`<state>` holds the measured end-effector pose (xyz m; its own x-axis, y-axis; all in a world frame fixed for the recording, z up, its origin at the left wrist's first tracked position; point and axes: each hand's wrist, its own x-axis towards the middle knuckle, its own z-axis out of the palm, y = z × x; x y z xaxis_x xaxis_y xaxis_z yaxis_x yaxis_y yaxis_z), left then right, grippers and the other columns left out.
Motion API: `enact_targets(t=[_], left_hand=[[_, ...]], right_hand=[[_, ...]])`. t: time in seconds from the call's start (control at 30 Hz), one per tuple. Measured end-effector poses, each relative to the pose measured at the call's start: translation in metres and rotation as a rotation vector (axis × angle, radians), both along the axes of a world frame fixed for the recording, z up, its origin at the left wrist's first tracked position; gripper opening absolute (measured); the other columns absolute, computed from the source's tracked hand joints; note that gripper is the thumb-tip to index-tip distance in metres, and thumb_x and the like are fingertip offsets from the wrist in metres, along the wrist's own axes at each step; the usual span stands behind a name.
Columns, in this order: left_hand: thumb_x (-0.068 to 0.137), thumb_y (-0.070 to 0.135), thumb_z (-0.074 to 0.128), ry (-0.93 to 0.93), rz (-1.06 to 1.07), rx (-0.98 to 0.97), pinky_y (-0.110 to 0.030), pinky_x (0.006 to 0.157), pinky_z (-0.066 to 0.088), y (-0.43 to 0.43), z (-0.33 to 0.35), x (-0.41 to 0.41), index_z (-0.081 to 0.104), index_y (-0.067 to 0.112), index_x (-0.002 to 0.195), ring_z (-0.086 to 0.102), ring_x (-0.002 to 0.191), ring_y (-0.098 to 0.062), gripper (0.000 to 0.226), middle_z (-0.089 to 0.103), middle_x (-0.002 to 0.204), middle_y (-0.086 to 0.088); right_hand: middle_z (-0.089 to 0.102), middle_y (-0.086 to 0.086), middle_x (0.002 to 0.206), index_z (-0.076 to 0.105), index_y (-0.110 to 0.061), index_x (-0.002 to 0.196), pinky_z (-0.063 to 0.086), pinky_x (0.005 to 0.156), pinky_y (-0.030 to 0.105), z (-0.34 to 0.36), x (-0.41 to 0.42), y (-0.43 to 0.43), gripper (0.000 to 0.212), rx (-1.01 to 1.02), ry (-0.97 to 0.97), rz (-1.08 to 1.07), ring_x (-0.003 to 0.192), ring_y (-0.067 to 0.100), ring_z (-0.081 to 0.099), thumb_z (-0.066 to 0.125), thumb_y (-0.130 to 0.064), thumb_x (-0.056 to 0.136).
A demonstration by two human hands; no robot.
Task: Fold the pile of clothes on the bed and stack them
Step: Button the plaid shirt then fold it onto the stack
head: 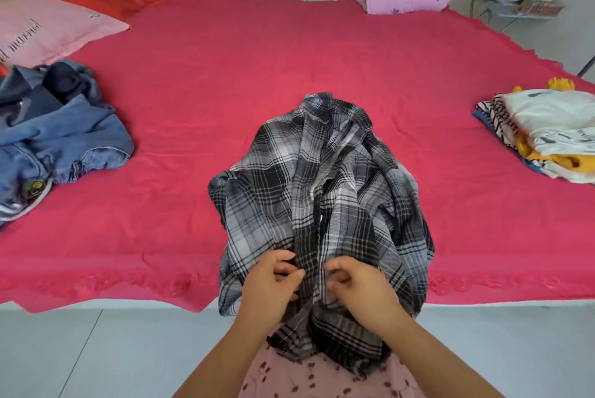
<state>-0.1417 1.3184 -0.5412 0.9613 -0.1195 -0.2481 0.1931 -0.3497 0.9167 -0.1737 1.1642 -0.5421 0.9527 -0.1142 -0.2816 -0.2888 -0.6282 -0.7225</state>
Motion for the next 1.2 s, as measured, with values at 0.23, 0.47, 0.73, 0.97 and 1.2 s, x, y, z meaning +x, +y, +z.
enact_targets(t=[0.23,0.47,0.73,0.97,1.2], left_hand=[[0.074,0.029,0.076,-0.004,-0.059,0.093,-0.01,0.066,0.044,-0.003,-0.001,0.0,0.051,0.028,0.102,0.058,0.079,-0.003,0.038,0.06,0.091,0.009],[0.082,0.009,0.063,-0.009,-0.019,0.081,-0.025,0.074,0.051,0.004,-0.003,0.002,0.067,0.018,0.086,0.063,0.08,-0.012,0.01,0.068,0.081,0.006],[0.079,0.017,0.072,0.044,0.115,-0.201,-0.032,0.077,0.052,0.004,0.019,-0.005,0.067,0.023,0.075,0.064,0.08,-0.016,0.009,0.069,0.08,0.0],[0.075,0.012,0.074,0.025,0.142,-0.275,-0.026,0.065,0.047,0.003,0.029,-0.009,0.068,0.021,0.076,0.06,0.071,-0.013,0.012,0.066,0.073,0.002],[0.085,0.001,0.061,0.221,0.142,-0.461,-0.024,0.054,0.053,0.006,0.037,-0.011,0.069,0.017,0.082,0.063,0.062,-0.011,0.018,0.069,0.069,-0.002]], right_hand=[[0.054,-0.011,0.087,0.057,-0.024,0.115,0.038,0.059,0.005,-0.002,0.02,0.024,0.04,0.029,-0.063,0.013,0.071,0.0,0.05,0.052,0.0,0.083],[0.06,-0.012,0.076,0.059,-0.027,0.079,0.044,0.064,0.007,-0.004,0.016,0.025,0.014,-0.002,-0.143,-0.056,0.069,-0.003,0.055,0.072,-0.021,0.078],[0.064,-0.006,0.064,0.063,-0.022,0.067,0.044,0.064,0.013,0.025,-0.001,0.013,0.017,-0.041,-0.287,-0.137,0.068,0.005,0.058,0.067,-0.021,0.083],[0.06,-0.009,0.079,0.057,-0.024,0.093,0.04,0.06,0.024,0.033,-0.005,0.015,0.015,-0.413,-0.256,0.035,0.071,0.011,0.055,0.048,-0.037,0.093],[0.061,-0.012,0.079,0.057,-0.028,0.09,0.04,0.059,0.019,0.039,-0.001,0.017,0.014,-0.35,-0.316,0.012,0.071,0.005,0.055,0.05,-0.041,0.092]])
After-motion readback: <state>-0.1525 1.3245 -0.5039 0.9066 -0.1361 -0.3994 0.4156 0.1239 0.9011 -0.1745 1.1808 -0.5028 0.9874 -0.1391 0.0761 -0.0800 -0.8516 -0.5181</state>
